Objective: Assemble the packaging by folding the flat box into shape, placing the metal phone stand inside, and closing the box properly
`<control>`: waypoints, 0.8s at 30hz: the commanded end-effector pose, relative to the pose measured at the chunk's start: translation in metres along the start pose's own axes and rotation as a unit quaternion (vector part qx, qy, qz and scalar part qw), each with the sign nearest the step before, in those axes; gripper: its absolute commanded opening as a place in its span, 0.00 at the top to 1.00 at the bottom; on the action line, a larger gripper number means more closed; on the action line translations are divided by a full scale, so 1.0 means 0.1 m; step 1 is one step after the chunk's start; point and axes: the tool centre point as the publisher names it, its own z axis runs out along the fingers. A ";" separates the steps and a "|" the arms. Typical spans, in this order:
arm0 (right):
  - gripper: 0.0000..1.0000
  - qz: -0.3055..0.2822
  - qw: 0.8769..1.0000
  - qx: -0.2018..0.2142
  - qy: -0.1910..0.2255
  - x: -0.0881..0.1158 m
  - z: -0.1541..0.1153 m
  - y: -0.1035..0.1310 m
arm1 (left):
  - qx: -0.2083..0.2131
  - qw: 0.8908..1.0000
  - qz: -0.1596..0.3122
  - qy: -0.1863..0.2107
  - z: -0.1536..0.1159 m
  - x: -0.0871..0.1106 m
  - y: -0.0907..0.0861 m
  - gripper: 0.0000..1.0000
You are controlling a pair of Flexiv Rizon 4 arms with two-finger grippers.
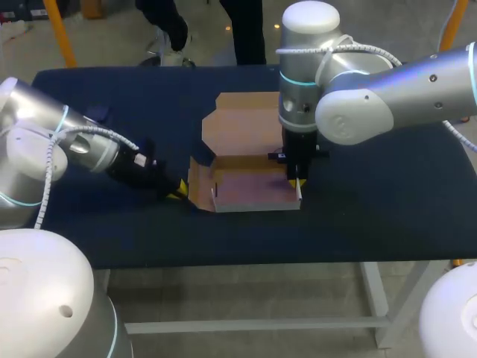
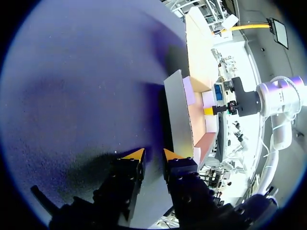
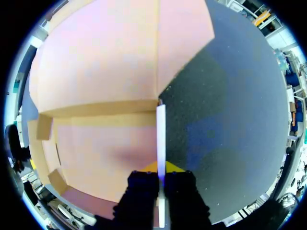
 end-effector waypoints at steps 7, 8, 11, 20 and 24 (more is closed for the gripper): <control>1.00 0.000 1.000 0.001 0.000 0.00 0.00 0.00 | 0.004 1.000 -0.004 0.029 0.13 0.08 -0.07 0.72; 1.00 0.000 1.000 0.001 0.000 0.00 0.00 0.00 | 0.005 1.000 -0.004 0.031 0.14 0.10 -0.08 0.72; 1.00 0.000 1.000 0.001 0.000 0.00 0.00 0.00 | 0.009 0.999 -0.002 0.039 0.15 0.15 -0.10 0.74; 1.00 0.000 1.000 0.001 0.000 0.00 0.00 0.00 | 0.018 0.998 -0.004 0.066 0.19 0.26 -0.14 0.71; 1.00 0.000 1.000 0.001 0.000 0.00 0.00 0.00 | 0.020 0.997 -0.008 0.074 0.21 0.29 -0.14 0.71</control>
